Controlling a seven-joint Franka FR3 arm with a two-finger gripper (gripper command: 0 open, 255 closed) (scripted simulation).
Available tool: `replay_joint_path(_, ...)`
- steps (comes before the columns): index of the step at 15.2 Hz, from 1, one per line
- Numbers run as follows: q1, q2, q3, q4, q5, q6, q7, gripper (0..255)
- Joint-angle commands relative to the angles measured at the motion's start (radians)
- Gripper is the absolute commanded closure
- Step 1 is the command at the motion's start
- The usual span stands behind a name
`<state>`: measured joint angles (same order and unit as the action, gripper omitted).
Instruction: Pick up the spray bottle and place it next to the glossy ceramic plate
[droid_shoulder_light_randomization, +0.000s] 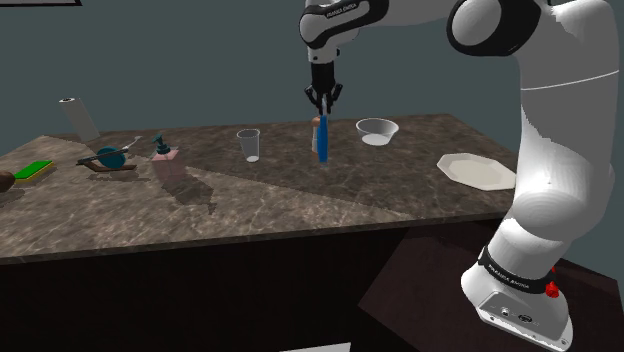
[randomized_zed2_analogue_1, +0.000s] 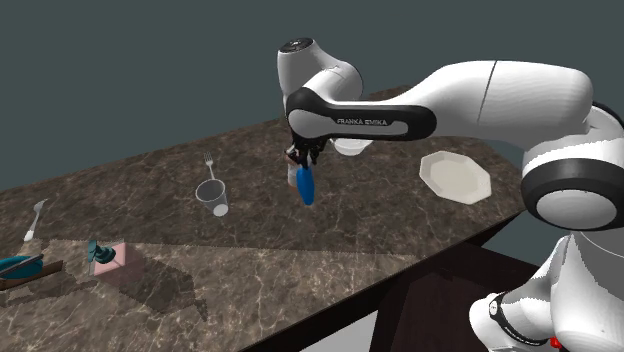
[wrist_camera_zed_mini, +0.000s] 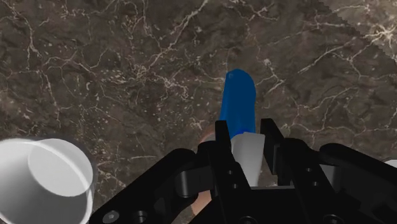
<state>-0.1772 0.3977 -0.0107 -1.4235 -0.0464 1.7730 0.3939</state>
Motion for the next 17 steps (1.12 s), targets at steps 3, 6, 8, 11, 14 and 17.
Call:
replay_joint_path(3,-0.001,-0.005,0.0,0.045,0.001,-0.05,-0.004,255)
replay_joint_path(6,-0.001,-0.003,0.0,0.089,0.001,-0.092,-0.005,255)
replay_joint_path(8,-0.011,-0.028,-0.005,0.077,0.002,-0.104,-0.02,255)
replay_joint_path(11,-0.041,-0.1,-0.02,0.019,0.003,-0.116,-0.066,255)
replay_joint_path(14,-0.07,-0.163,-0.037,-0.023,0.003,-0.135,-0.114,255)
replay_joint_path(17,-0.1,-0.218,-0.057,-0.051,0.002,-0.16,-0.164,255)
